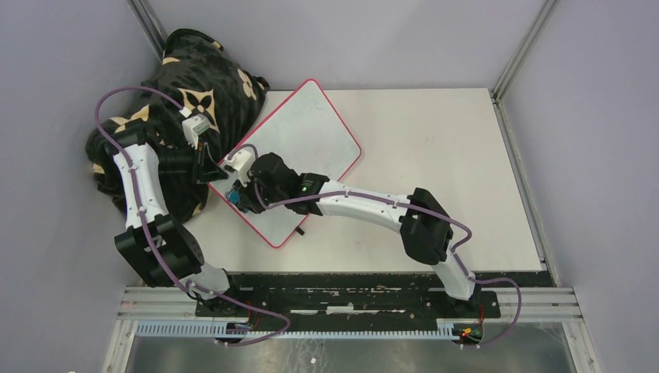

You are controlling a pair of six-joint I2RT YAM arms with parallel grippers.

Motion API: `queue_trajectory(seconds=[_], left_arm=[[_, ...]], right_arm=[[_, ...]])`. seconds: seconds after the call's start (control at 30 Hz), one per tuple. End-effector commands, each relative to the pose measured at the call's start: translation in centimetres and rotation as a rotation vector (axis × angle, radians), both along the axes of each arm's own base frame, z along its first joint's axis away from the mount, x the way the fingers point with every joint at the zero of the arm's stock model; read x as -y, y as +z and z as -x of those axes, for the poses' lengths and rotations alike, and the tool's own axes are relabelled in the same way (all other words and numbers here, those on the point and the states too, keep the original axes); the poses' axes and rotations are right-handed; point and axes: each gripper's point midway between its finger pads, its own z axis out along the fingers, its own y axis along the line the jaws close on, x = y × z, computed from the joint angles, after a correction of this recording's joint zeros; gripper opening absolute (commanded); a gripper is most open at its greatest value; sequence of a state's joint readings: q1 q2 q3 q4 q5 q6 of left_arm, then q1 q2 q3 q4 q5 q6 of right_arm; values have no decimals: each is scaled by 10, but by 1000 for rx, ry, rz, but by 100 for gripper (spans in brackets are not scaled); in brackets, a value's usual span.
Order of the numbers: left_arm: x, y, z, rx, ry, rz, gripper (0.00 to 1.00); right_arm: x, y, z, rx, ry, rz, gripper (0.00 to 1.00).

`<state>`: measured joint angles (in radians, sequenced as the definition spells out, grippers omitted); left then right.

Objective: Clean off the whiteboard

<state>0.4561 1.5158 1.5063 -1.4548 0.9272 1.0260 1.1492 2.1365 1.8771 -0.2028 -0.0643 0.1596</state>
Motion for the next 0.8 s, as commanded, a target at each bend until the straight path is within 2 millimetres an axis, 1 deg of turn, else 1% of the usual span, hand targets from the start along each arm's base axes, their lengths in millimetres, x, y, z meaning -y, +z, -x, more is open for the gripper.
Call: queue_trajectory(seconds=[0.0, 0.23, 0.3, 0.37, 0.43, 0.53, 0.67, 0.77], left_arm=[[-7, -13, 10, 18, -74, -124, 3], [-7, -13, 10, 19, -74, -126, 3], [-7, -13, 9, 18, -73, -125, 3], [-7, -13, 9, 17, -72, -122, 3], [-8, -13, 8, 15, -71, -121, 3], [-8, -13, 7, 15, -70, -116, 3], [-8, -14, 6, 9, -68, -111, 3], [-8, -14, 6, 6, -68, -111, 3]], right_arm=[[43, 7, -71, 84, -186, 32, 1], [104, 10, -132, 119, -346, 76, 1], [121, 11, -145, 126, -382, 87, 1], [131, 10, -152, 134, -400, 96, 1], [134, 8, -149, 133, -394, 101, 1], [125, 2, -136, 92, -351, 78, 1], [102, -8, -103, 89, -278, 82, 1], [79, -14, -71, 84, -203, 81, 1]])
